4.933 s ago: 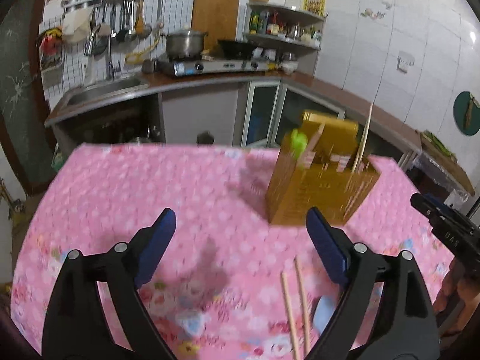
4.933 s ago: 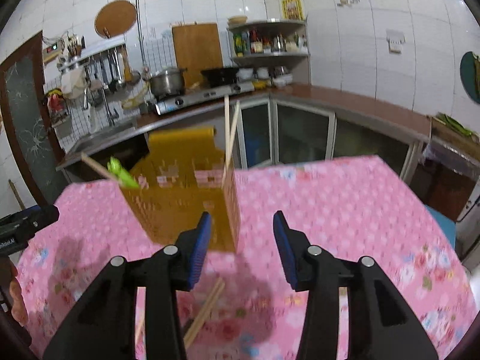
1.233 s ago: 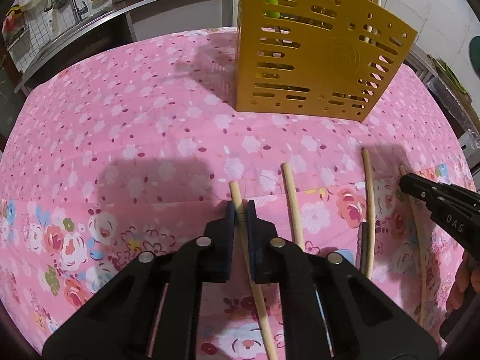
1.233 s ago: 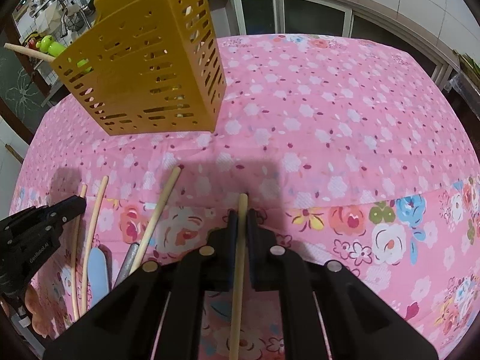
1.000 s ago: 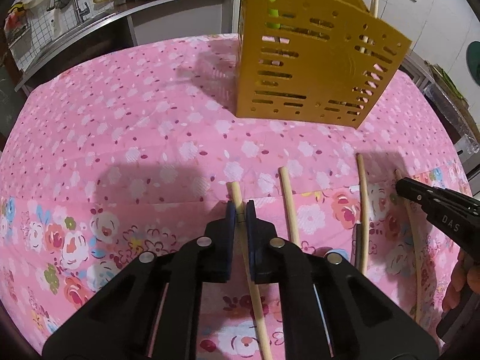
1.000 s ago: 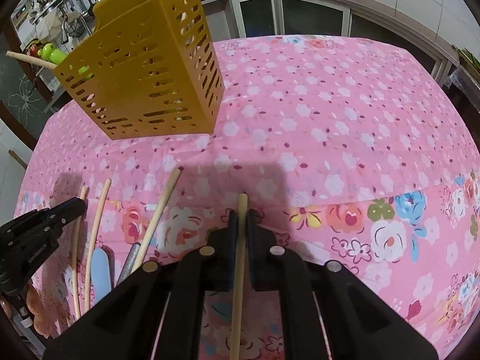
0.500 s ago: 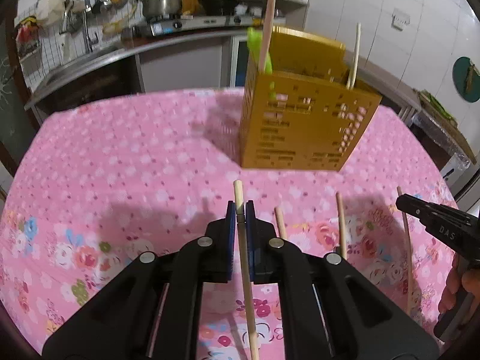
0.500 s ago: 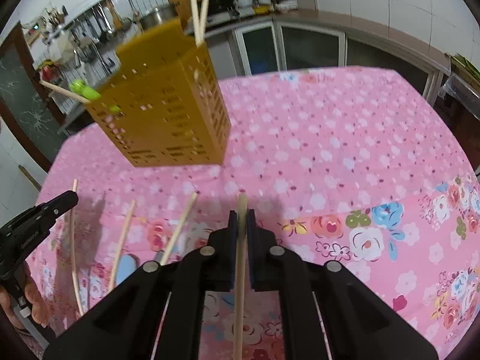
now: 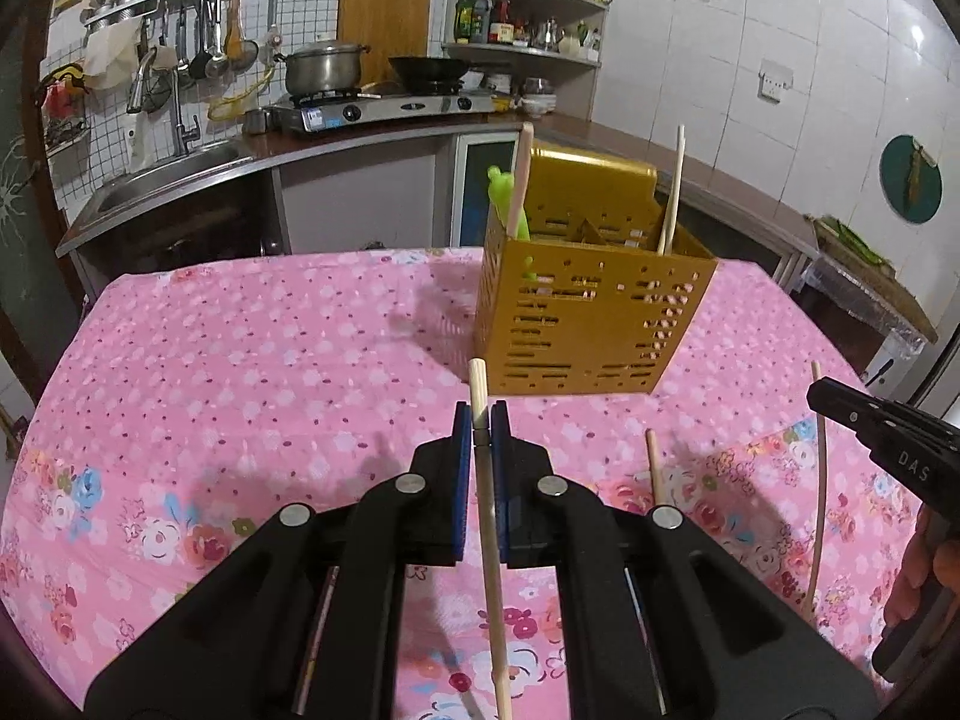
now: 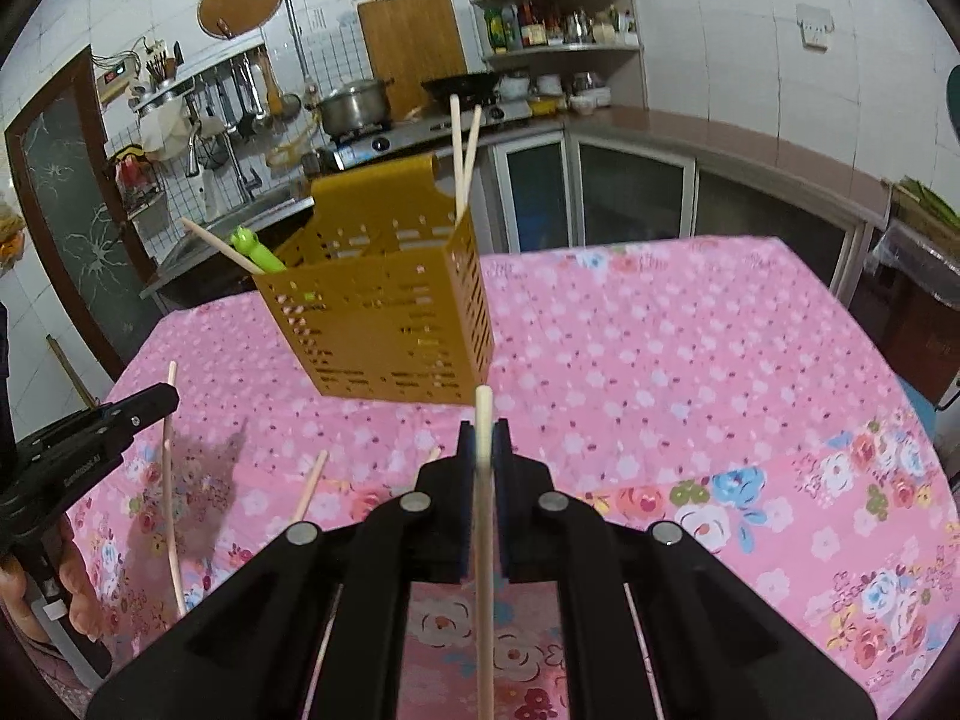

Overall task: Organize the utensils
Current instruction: 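Lift both chopsticks and carry them over the yellow holder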

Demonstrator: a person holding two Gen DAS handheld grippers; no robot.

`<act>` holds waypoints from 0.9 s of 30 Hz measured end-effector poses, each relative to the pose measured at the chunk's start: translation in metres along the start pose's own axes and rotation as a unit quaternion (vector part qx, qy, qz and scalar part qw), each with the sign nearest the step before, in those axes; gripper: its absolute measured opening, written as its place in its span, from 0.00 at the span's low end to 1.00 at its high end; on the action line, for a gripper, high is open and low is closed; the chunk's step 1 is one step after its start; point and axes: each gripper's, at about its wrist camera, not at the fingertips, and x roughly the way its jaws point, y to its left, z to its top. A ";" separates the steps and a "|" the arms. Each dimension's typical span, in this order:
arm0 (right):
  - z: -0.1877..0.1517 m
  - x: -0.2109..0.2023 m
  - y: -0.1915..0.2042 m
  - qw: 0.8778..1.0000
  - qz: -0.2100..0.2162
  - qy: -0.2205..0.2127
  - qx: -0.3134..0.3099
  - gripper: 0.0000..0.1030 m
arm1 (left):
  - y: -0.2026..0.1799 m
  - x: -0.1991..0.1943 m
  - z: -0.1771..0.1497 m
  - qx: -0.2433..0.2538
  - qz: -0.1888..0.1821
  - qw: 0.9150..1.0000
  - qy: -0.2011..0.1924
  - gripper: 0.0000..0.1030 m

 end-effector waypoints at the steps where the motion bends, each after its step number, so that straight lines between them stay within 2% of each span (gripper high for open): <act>1: 0.001 -0.003 0.000 1.000 -0.001 -0.007 0.000 0.06 | 0.001 -0.002 0.001 -0.001 -0.003 1.000 -0.004 0.05; 14: 0.024 -0.049 0.017 0.991 -0.004 -0.130 -0.013 0.06 | 0.002 -0.048 0.025 0.001 -0.015 0.995 -0.097 0.04; 21: 0.043 -0.064 0.029 0.985 0.001 -0.169 -0.023 0.06 | -0.004 -0.062 0.044 0.005 -0.019 0.992 -0.128 0.04; 27: 0.073 -0.080 0.039 0.980 0.009 -0.196 -0.030 0.06 | -0.012 -0.078 0.078 0.008 -0.020 0.987 -0.161 0.04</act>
